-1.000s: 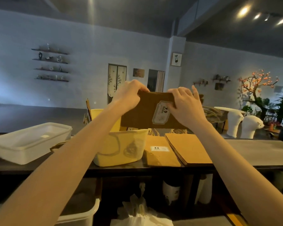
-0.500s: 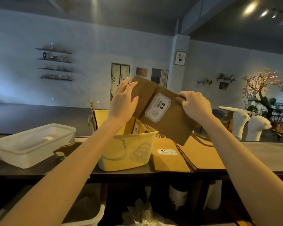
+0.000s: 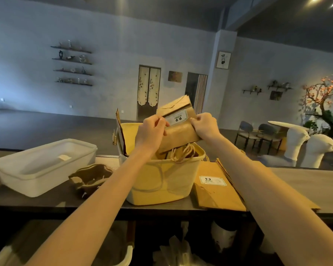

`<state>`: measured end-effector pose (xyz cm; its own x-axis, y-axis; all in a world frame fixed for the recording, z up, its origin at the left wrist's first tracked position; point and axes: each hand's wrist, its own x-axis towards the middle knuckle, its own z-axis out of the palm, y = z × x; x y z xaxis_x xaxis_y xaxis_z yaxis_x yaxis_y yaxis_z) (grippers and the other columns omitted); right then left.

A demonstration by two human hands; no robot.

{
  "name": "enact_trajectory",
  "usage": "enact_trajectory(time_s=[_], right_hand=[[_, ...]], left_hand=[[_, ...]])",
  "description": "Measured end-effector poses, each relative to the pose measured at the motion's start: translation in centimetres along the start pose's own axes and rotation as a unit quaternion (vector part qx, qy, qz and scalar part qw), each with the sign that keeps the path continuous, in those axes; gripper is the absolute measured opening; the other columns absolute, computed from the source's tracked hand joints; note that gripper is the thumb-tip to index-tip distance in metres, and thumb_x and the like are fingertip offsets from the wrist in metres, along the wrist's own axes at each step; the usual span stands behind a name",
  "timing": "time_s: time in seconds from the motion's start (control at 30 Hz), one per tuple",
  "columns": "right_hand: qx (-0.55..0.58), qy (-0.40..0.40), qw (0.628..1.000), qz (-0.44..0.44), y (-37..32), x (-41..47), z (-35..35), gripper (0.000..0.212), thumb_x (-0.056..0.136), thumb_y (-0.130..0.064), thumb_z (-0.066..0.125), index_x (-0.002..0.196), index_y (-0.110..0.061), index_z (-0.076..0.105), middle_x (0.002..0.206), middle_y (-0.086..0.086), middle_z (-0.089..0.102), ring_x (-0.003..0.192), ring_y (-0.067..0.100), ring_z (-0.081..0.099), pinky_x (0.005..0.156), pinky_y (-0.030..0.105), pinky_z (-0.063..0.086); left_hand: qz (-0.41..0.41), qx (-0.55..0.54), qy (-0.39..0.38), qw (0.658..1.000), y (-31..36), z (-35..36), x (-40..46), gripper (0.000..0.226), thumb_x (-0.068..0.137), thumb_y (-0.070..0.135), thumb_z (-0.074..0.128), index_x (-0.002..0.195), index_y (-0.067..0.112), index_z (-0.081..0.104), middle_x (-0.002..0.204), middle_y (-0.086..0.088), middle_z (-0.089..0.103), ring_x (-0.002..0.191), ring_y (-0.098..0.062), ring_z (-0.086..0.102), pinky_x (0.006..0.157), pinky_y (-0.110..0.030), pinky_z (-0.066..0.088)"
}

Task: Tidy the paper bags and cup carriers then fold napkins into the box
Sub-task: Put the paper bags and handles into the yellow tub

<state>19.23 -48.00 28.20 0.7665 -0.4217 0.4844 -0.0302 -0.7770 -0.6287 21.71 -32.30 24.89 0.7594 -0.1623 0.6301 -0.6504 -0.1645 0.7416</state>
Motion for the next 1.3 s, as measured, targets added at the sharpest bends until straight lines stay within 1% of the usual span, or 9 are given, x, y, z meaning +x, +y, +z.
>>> enact_trajectory(time_s=[0.13,0.23,0.4,0.5,0.7,0.83,1.0,1.13,1.3], right_hand=[[-0.117,0.013,0.993,-0.012,0.2,0.4,3.4,0.026,0.099,-0.026,0.047,0.106,-0.007,0.061,0.093,0.009,0.062,0.084,0.023,0.062,0.077,0.035,0.053],[-0.26,0.033,0.963,-0.065,0.1,0.0,5.0,0.021,0.099,-0.022,0.046,0.104,-0.006,0.059,0.089,0.008,0.062,0.077,0.024,0.063,0.074,0.033,0.054],[-0.39,-0.092,0.909,-0.114,0.3,-1.0,6.3,0.022,0.098,-0.029,0.049,0.105,-0.011,0.06,0.077,0.0,0.05,0.067,0.012,0.05,0.065,0.023,0.04],[-0.381,-0.177,0.903,-0.092,0.2,-0.6,5.5,0.025,0.095,-0.035,0.053,0.106,-0.014,0.058,0.081,0.0,0.051,0.073,0.012,0.051,0.068,0.022,0.042],[-0.409,-0.091,0.899,-0.127,0.5,0.0,6.4,0.024,0.096,-0.032,0.051,0.108,-0.014,0.061,0.08,0.001,0.053,0.068,0.013,0.051,0.064,0.021,0.04],[-0.441,-0.148,0.879,-0.104,0.9,0.2,6.3,0.024,0.093,-0.037,0.055,0.108,-0.018,0.059,0.073,-0.002,0.047,0.074,0.012,0.05,0.069,0.021,0.039],[-0.318,-0.193,0.927,-0.053,1.4,0.5,4.7,0.034,0.092,-0.046,0.052,0.105,-0.016,0.058,0.089,0.002,0.06,0.081,0.015,0.06,0.077,0.026,0.051],[-0.198,-0.129,0.971,-0.04,2.1,-0.2,1.7,0.036,0.095,-0.043,0.047,0.109,-0.014,0.063,0.097,0.003,0.066,0.086,0.018,0.063,0.073,0.03,0.053],[-0.176,-0.094,0.98,0.012,5.1,-2.4,-2.4,0.031,0.097,-0.031,0.045,0.108,-0.01,0.064,0.099,0.006,0.065,0.086,0.02,0.059,0.077,0.033,0.051]], left_hand=[[-0.04,-0.064,-0.02,0.997,-0.2,-0.2,0.2,0.031,0.097,0.012,0.04,0.072,0.018,0.058,0.061,-0.001,0.053,0.057,-0.009,0.047,0.055,-0.02,0.036],[-0.06,-0.078,-0.045,0.994,-0.3,-0.2,0.0,0.032,0.098,0.014,0.038,0.073,0.017,0.058,0.061,-0.001,0.051,0.055,-0.007,0.044,0.052,-0.015,0.033],[-0.088,-0.09,-0.042,0.991,-0.7,-0.5,0.0,0.031,0.1,0.018,0.037,0.079,0.014,0.059,0.064,0.0,0.051,0.058,-0.008,0.044,0.051,-0.013,0.032],[-0.099,-0.089,-0.044,0.99,-0.7,-0.4,0.0,0.029,0.1,0.019,0.036,0.087,0.009,0.061,0.066,0.001,0.051,0.059,-0.009,0.044,0.05,-0.012,0.031],[-0.102,-0.081,-0.041,0.991,-0.8,-0.6,0.1,0.029,0.1,0.019,0.036,0.089,0.01,0.061,0.067,0.002,0.051,0.059,-0.009,0.045,0.043,-0.005,0.031],[-0.099,-0.072,-0.052,0.991,-0.8,-0.6,0.0,0.029,0.1,0.019,0.036,0.087,0.01,0.06,0.066,0.001,0.051,0.06,-0.008,0.045,0.05,-0.011,0.032],[-0.045,-0.002,-0.05,0.998,-0.9,-0.4,0.1,0.03,0.1,0.021,0.036,0.083,0.013,0.059,0.065,0.001,0.054,0.061,-0.009,0.05,0.056,-0.018,0.038],[0.023,0.045,-0.05,0.998,0.3,0.8,-1.1,0.028,0.1,0.022,0.037,0.085,0.014,0.059,0.063,0.003,0.054,0.06,-0.009,0.052,0.059,-0.021,0.045],[0.034,-0.016,-0.112,0.993,2.7,3.6,-3.8,0.027,0.099,0.018,0.038,0.083,0.01,0.058,0.062,0.0,0.054,0.051,-0.007,0.051,0.043,-0.01,0.04]])
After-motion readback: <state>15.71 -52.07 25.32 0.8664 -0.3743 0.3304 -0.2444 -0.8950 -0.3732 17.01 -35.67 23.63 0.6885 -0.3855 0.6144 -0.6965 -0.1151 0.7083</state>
